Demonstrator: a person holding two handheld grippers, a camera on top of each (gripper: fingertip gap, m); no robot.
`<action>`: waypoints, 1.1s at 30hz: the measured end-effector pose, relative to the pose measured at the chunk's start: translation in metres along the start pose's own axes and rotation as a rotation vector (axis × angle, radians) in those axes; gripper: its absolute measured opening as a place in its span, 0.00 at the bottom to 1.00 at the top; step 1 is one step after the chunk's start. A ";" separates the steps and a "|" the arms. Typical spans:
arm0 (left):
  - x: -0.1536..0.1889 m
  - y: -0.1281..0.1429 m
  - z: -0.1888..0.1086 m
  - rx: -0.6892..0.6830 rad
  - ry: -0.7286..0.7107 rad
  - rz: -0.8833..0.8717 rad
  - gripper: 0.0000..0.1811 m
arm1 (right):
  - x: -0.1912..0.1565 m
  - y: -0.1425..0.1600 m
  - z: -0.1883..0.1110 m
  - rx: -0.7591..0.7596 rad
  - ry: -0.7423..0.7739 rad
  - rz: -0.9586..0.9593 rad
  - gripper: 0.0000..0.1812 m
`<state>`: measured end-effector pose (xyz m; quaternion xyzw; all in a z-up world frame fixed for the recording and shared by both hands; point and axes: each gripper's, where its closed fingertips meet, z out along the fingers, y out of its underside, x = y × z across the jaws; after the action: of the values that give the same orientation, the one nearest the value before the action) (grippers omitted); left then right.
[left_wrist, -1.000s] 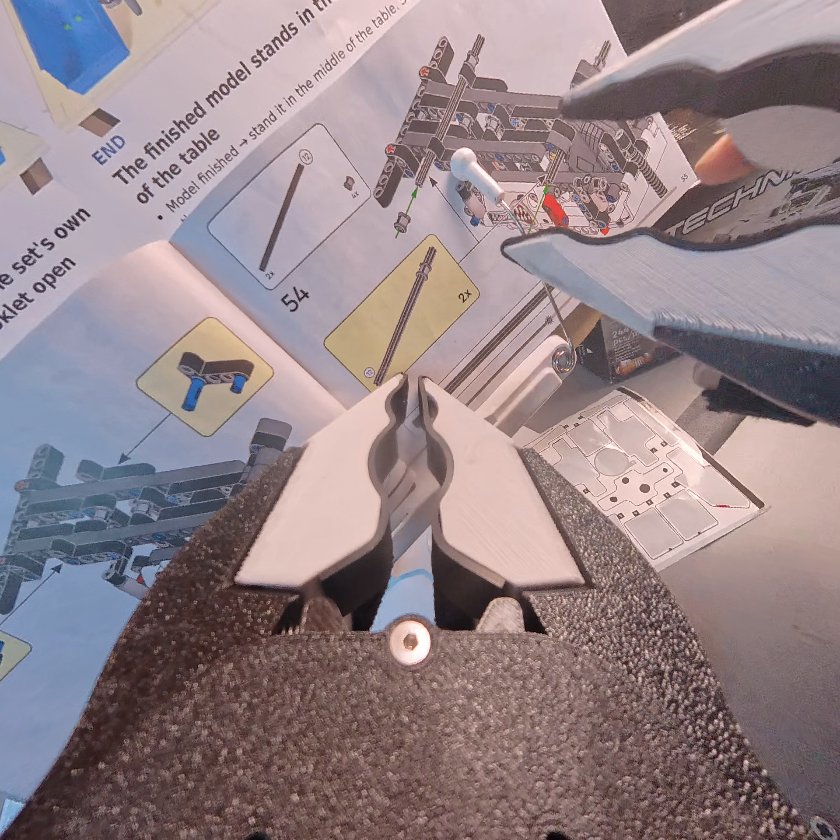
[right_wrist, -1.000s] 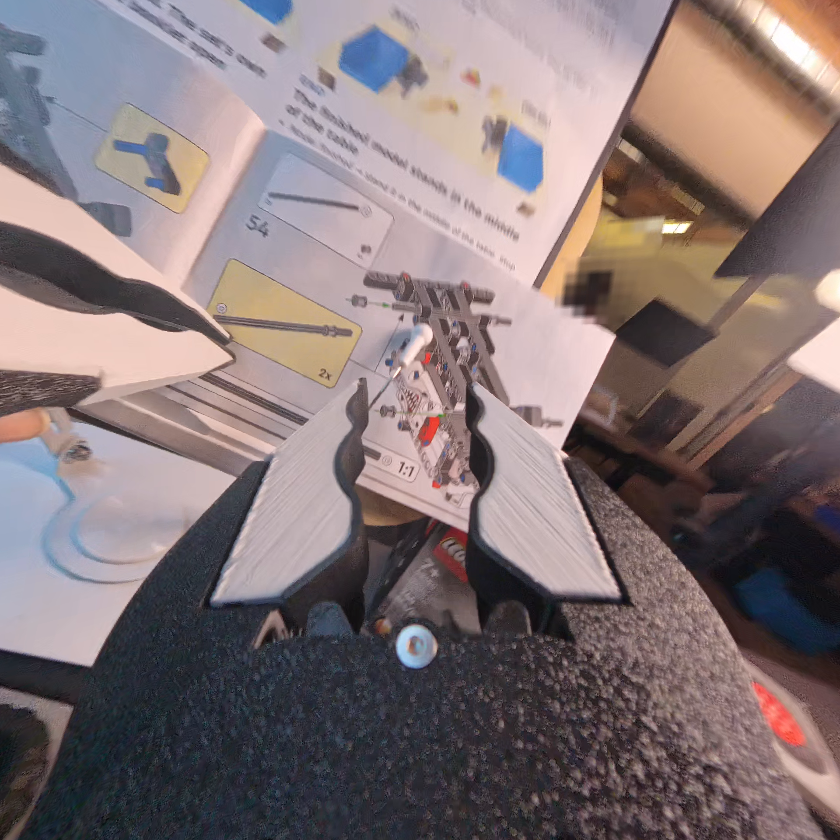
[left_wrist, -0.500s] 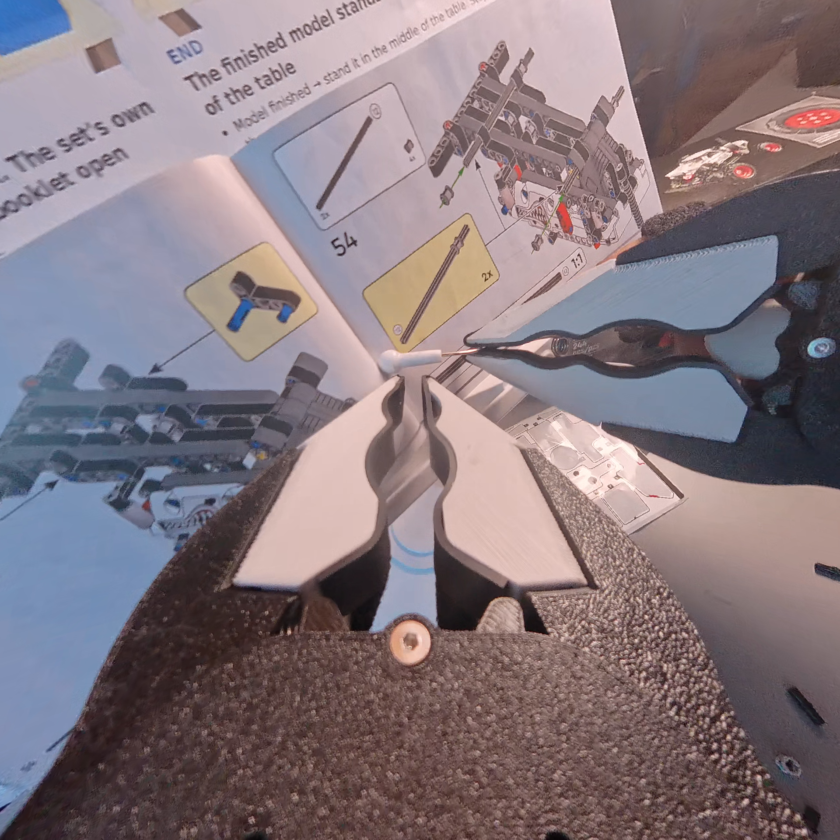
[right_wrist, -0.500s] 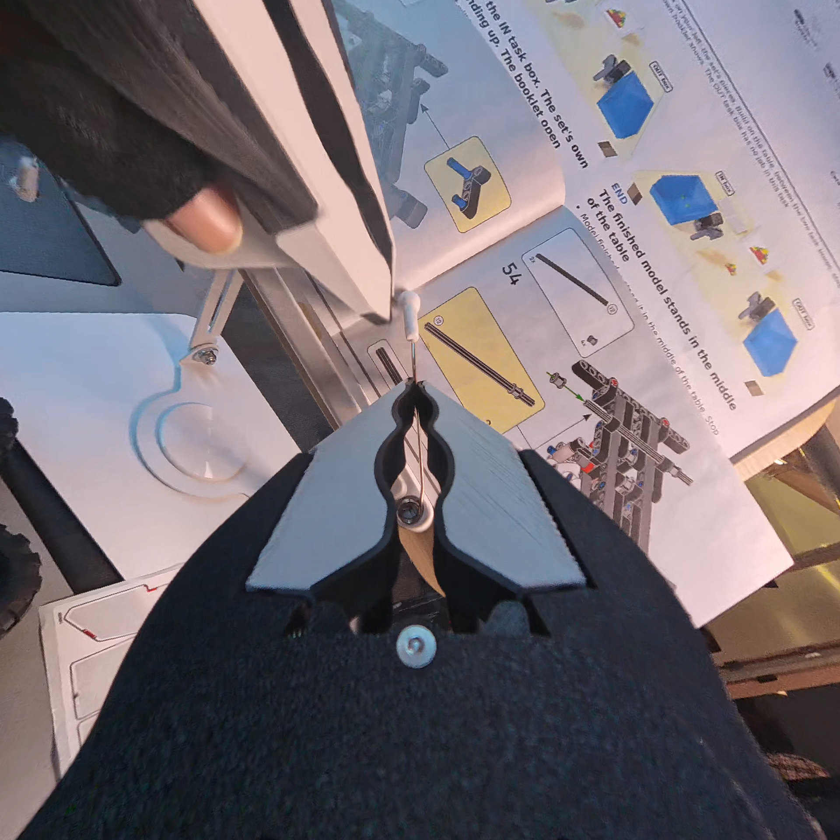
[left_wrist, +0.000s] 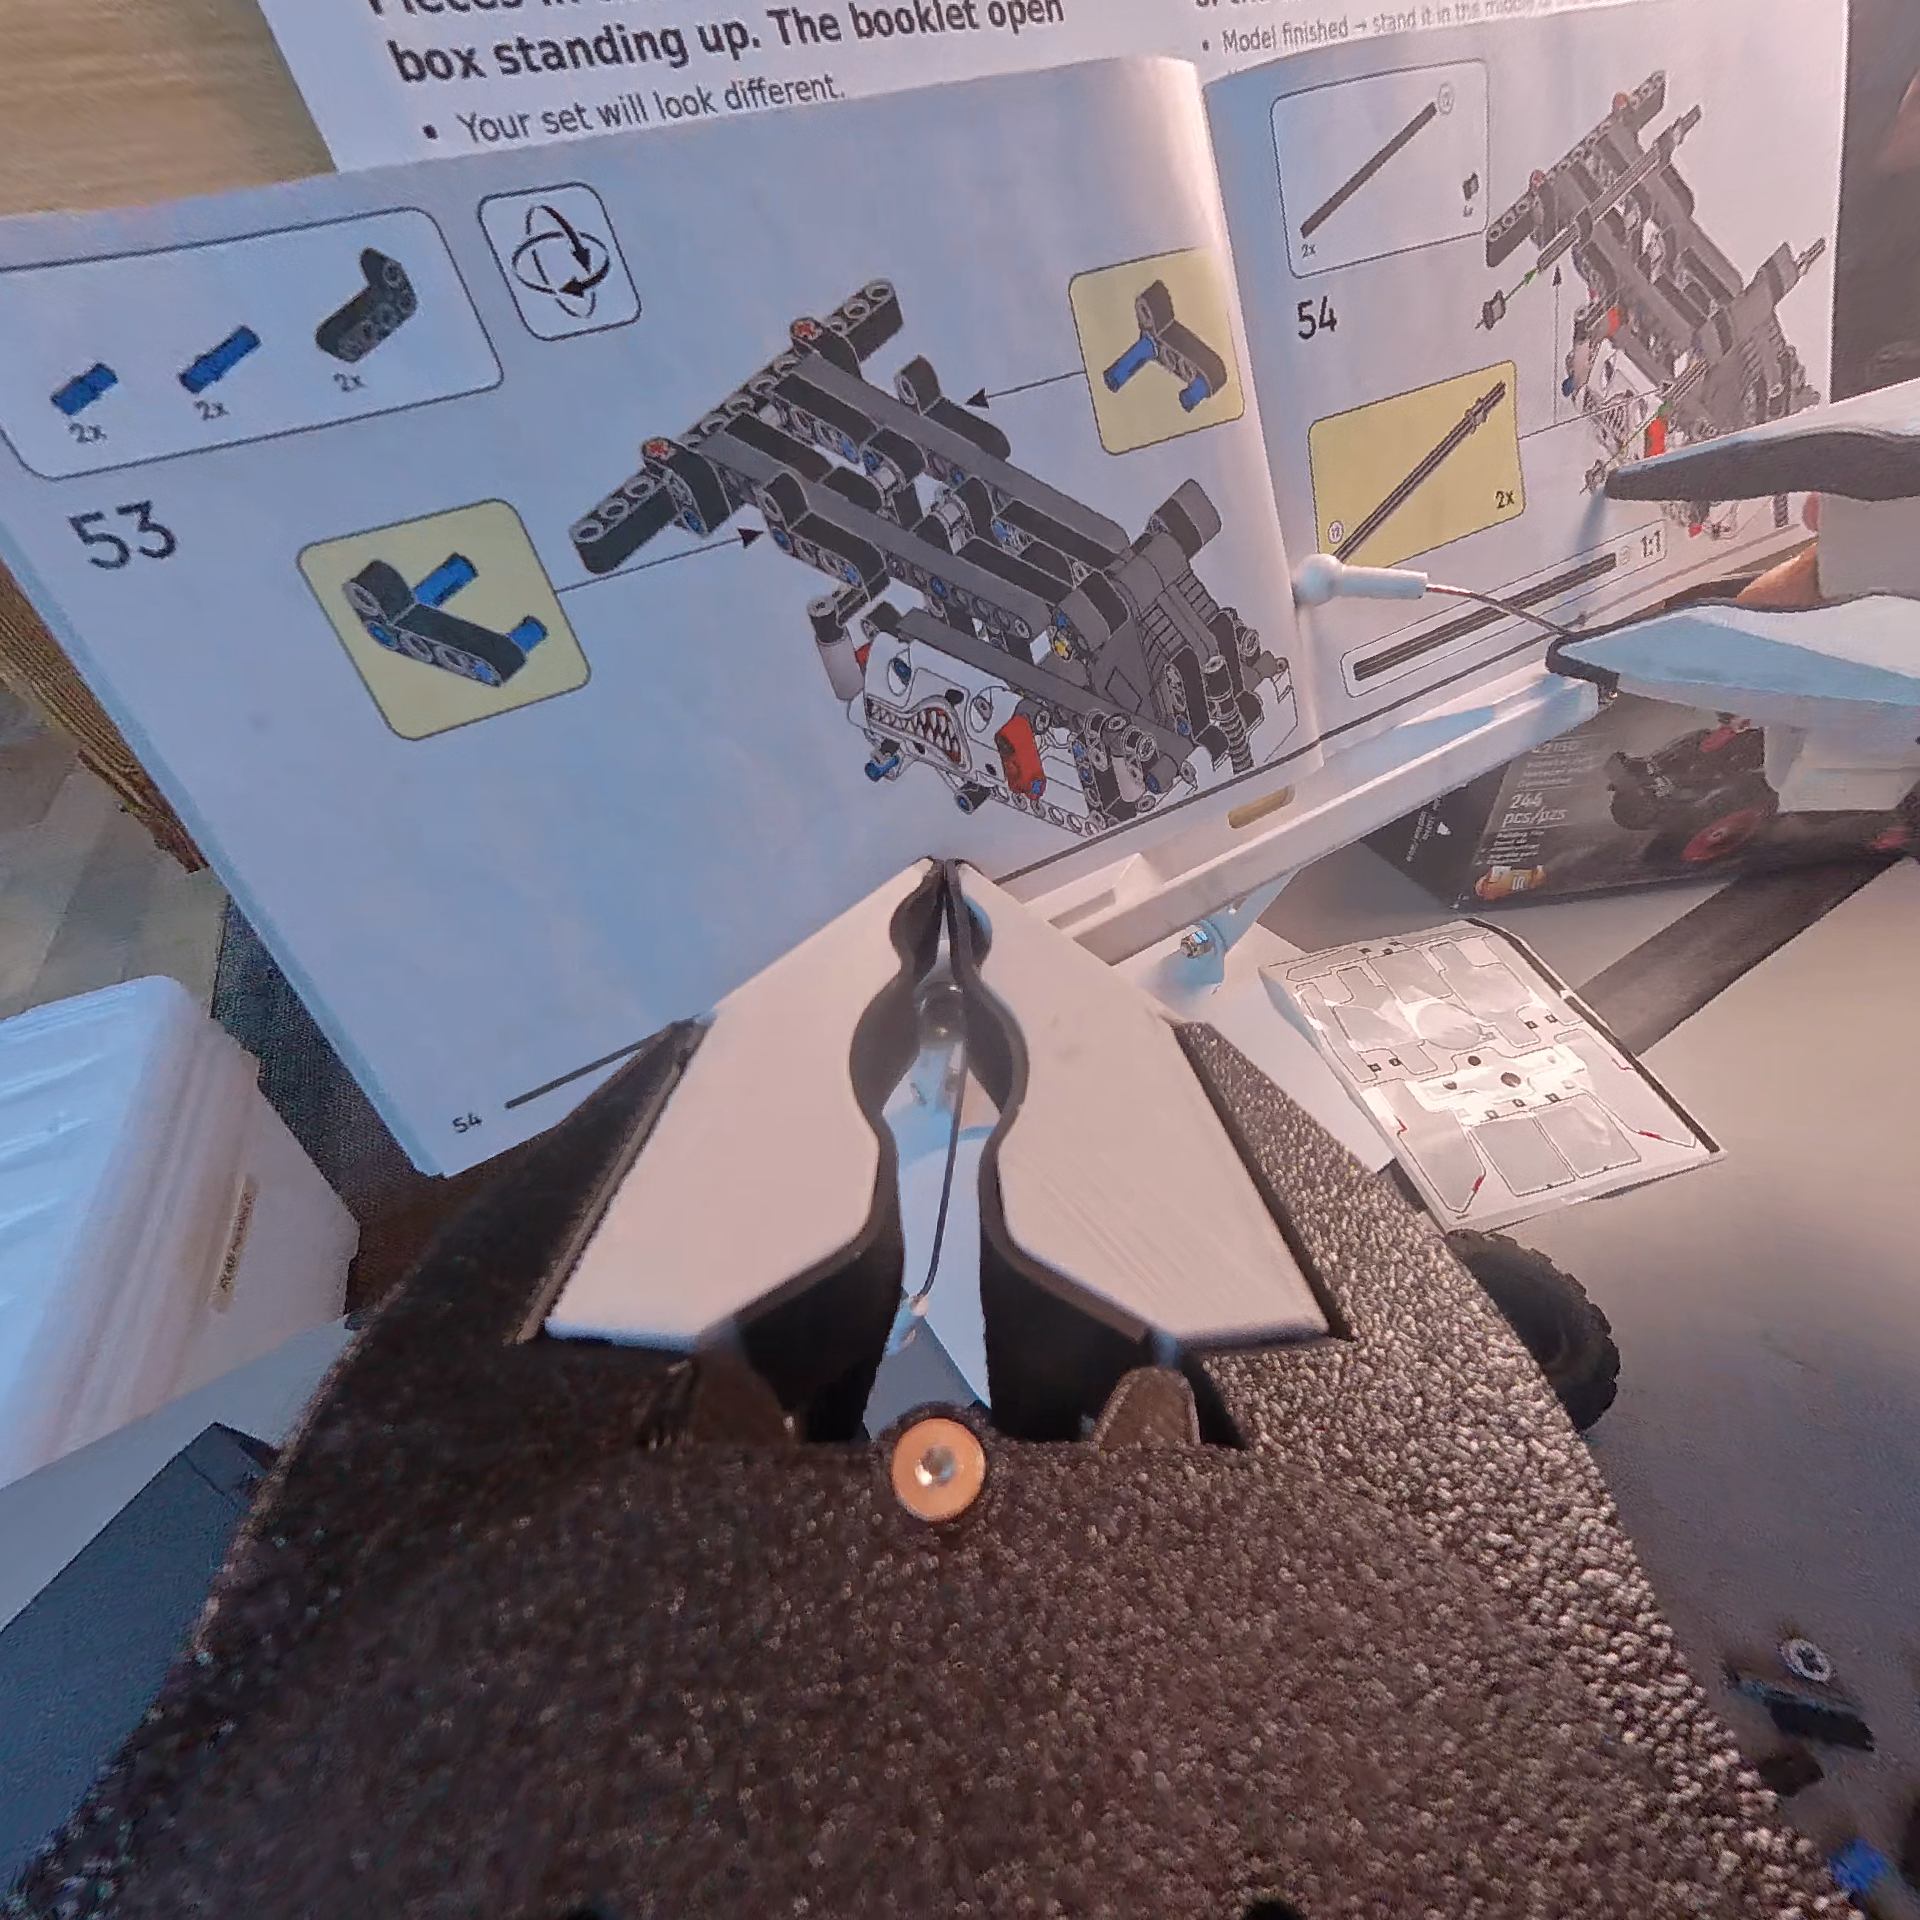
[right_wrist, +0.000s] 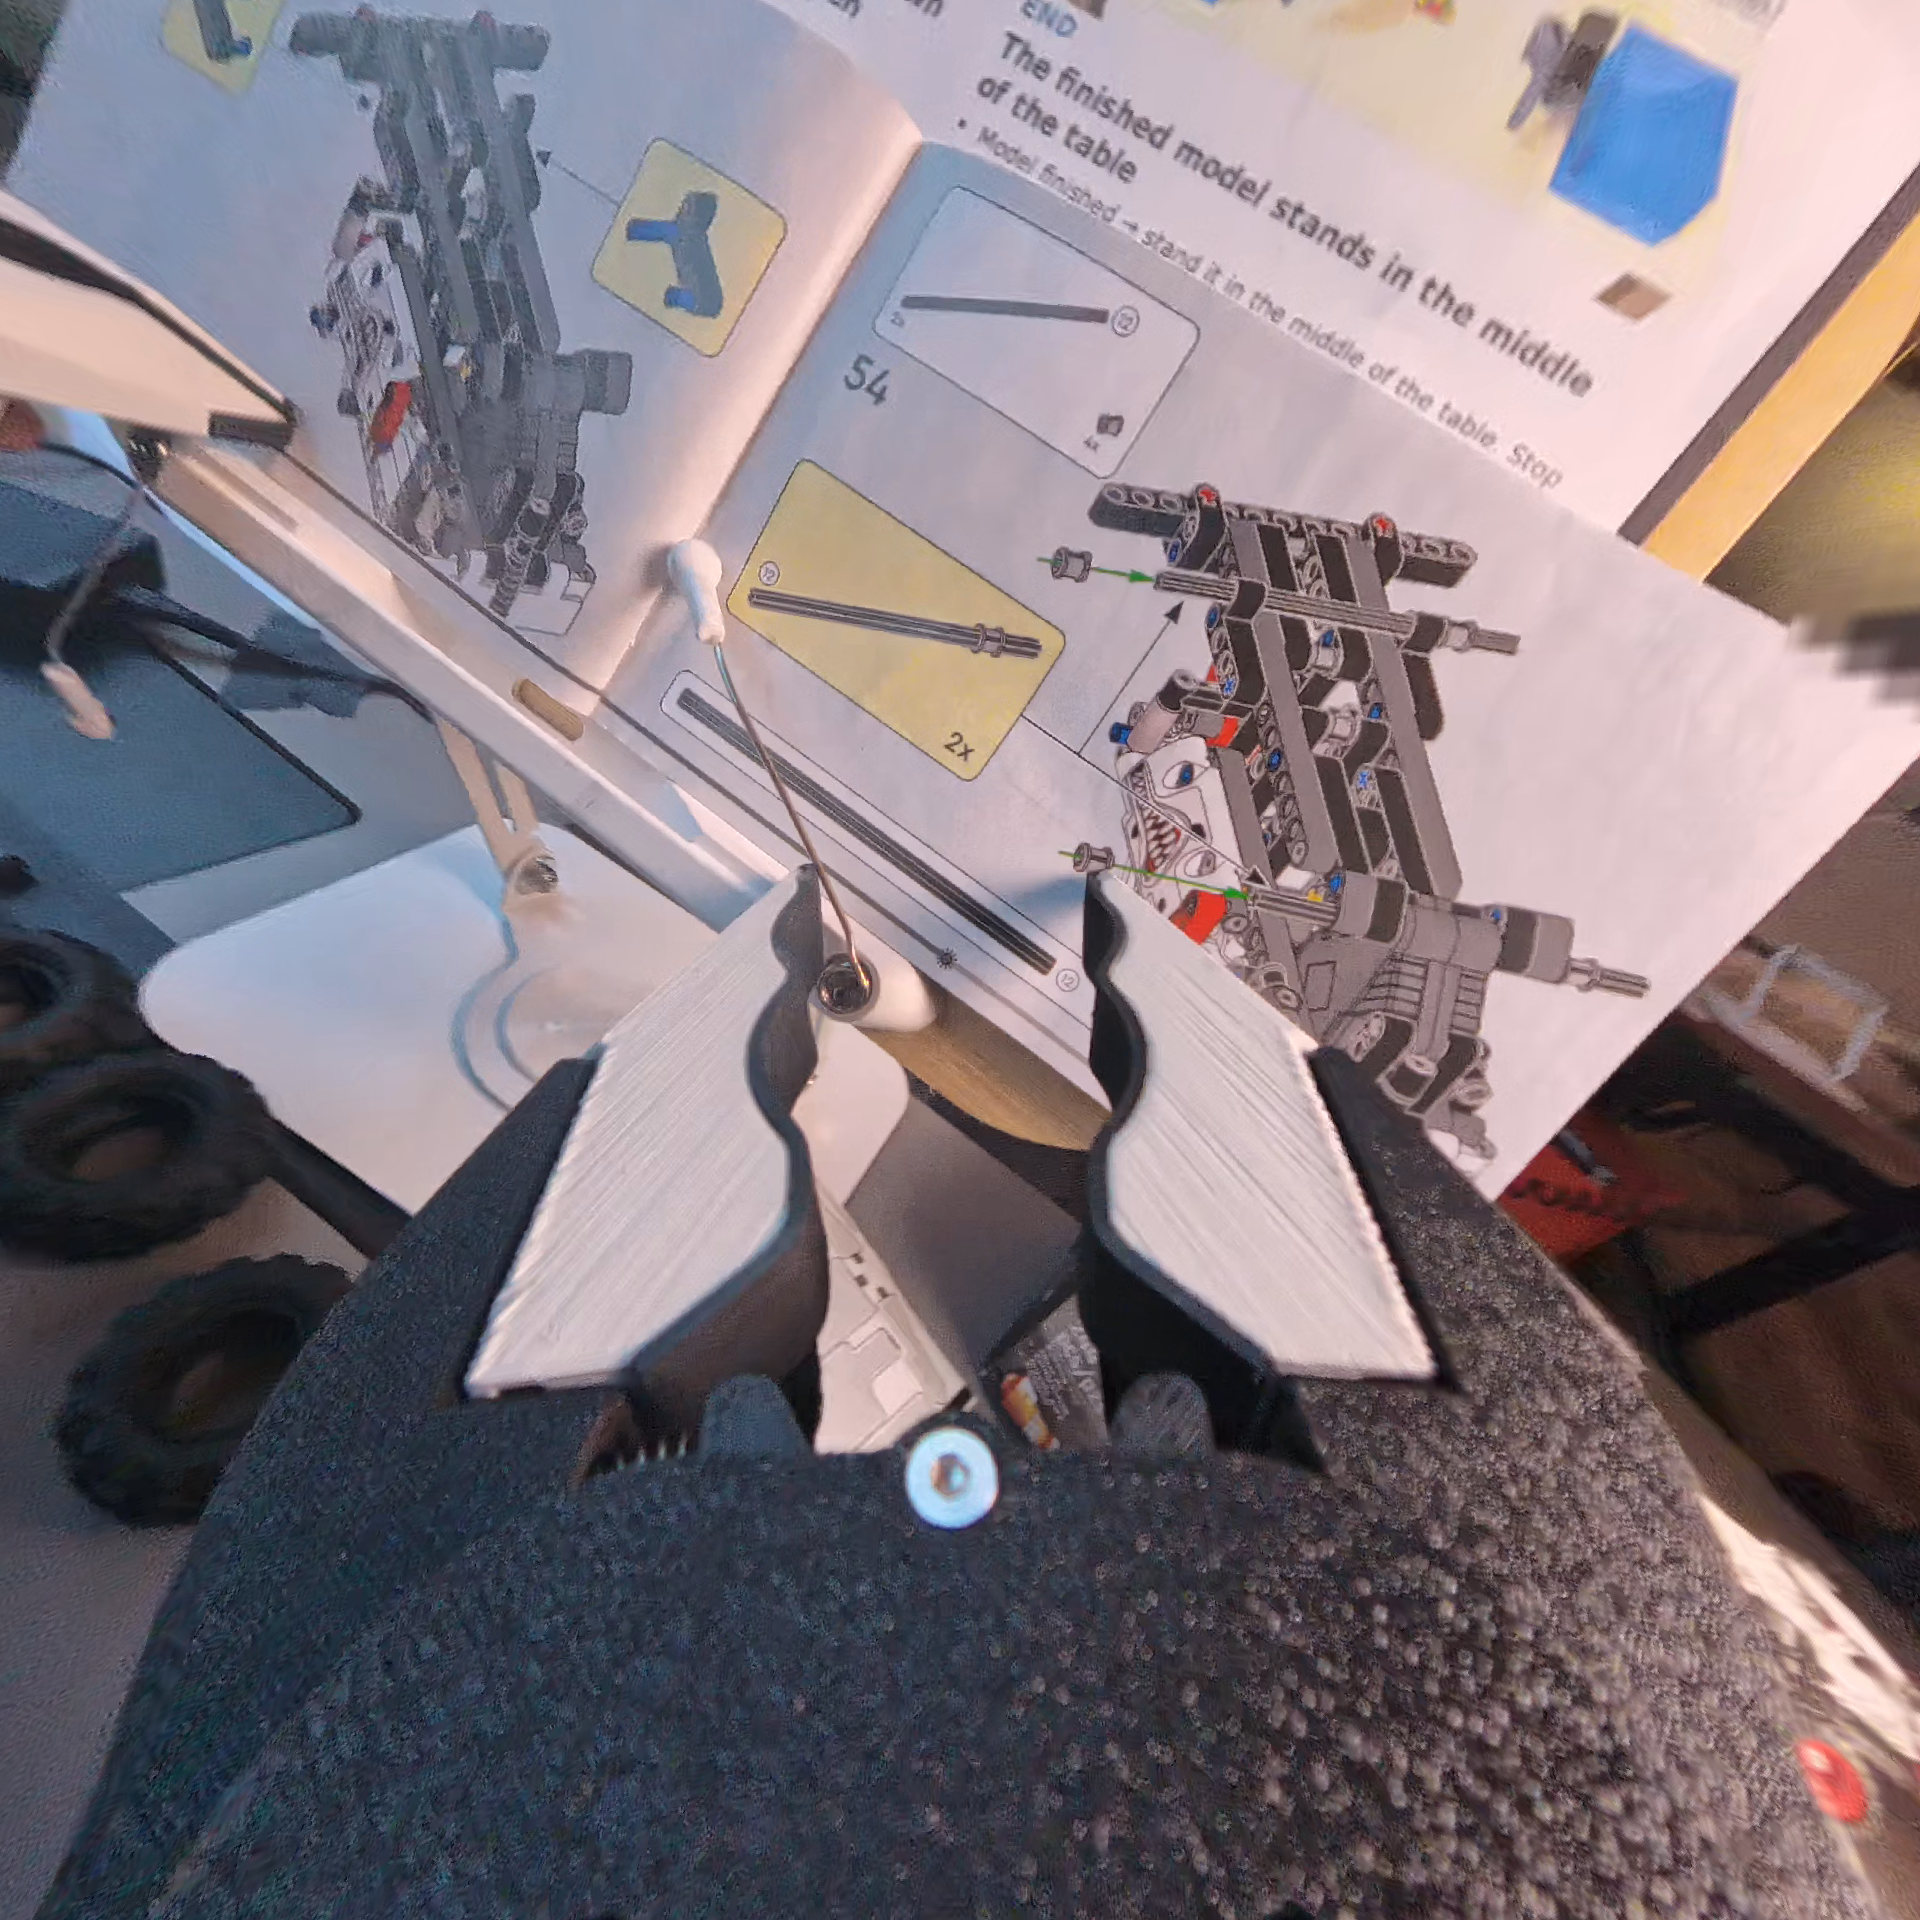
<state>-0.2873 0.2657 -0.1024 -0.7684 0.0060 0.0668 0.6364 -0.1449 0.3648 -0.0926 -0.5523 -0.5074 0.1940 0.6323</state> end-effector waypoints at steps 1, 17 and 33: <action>0.000 0.000 0.000 0.001 -0.001 0.000 0.00 | 0.000 0.000 0.001 -0.001 -0.031 0.051 0.28; 0.150 -0.030 -0.195 0.141 0.549 0.001 0.26 | -0.122 -0.017 -0.234 0.134 -0.642 0.238 0.32; 0.252 0.160 -0.233 -0.388 0.704 0.225 0.46 | -0.234 0.097 -0.276 -0.255 -0.710 -0.026 0.48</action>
<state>-0.0310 0.0259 -0.2447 -0.8445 0.2945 -0.1308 0.4279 0.0259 0.0688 -0.2452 -0.5186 -0.7220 0.3004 0.3457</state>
